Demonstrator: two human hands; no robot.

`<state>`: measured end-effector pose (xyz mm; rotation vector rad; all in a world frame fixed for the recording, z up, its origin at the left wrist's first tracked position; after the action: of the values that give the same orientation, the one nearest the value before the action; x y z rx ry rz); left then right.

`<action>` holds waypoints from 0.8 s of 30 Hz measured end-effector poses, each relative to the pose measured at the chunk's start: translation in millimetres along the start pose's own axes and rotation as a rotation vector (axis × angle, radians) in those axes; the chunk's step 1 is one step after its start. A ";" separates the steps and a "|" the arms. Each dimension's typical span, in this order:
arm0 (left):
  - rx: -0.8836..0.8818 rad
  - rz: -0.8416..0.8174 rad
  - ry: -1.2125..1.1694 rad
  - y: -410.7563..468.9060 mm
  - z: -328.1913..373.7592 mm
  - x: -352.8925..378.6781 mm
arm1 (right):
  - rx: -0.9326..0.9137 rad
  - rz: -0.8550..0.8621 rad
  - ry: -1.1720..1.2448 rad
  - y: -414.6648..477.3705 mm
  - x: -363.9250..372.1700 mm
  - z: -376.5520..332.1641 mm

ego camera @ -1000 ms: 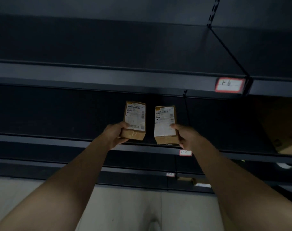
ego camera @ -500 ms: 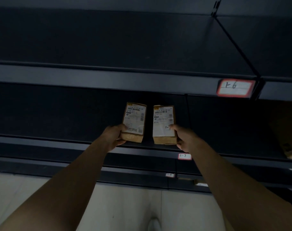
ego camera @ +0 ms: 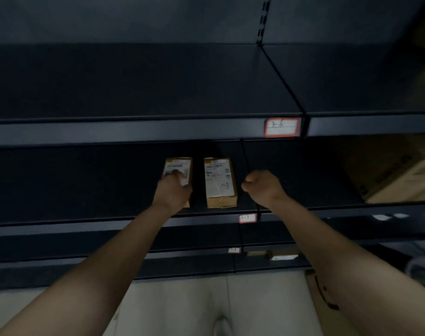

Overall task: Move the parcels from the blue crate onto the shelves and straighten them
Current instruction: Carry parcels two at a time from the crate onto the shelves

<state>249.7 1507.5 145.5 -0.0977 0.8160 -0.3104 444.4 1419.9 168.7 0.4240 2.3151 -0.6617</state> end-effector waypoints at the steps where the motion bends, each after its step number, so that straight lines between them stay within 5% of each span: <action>1: 0.090 -0.050 0.021 -11.3 14.6 2.1 | -0.053 0.007 -0.092 -14.2 -8.1 -5.7; 4: 0.383 -0.158 0.141 -51.0 62.8 1.2 | -0.137 0.121 -0.386 -66.7 -34.2 -24.0; 10: 1.002 -0.085 0.313 -152.5 157.6 -30.1 | -0.095 0.669 -0.818 -204.8 -88.2 -42.0; 18: 1.634 0.100 0.265 -321.1 237.3 -40.8 | 0.310 1.016 -0.982 -407.6 -125.4 -2.2; 24: 1.935 0.018 0.121 -469.4 250.6 -19.2 | 0.683 1.152 -0.949 -561.4 -121.3 46.5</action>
<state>310.0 1059.0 426.2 1.7386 0.3495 -0.9677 295.0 920.6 414.6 1.2620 0.6732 -0.7562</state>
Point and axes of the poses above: each hand's wrist, its own y-axis towards the middle knuckle, its own x-axis out of the palm, z = x × y, the point moved 2 cm from there along y, towards the middle knuckle, and after that the axes turned 2 degrees about -y, right-handed, at the moved point
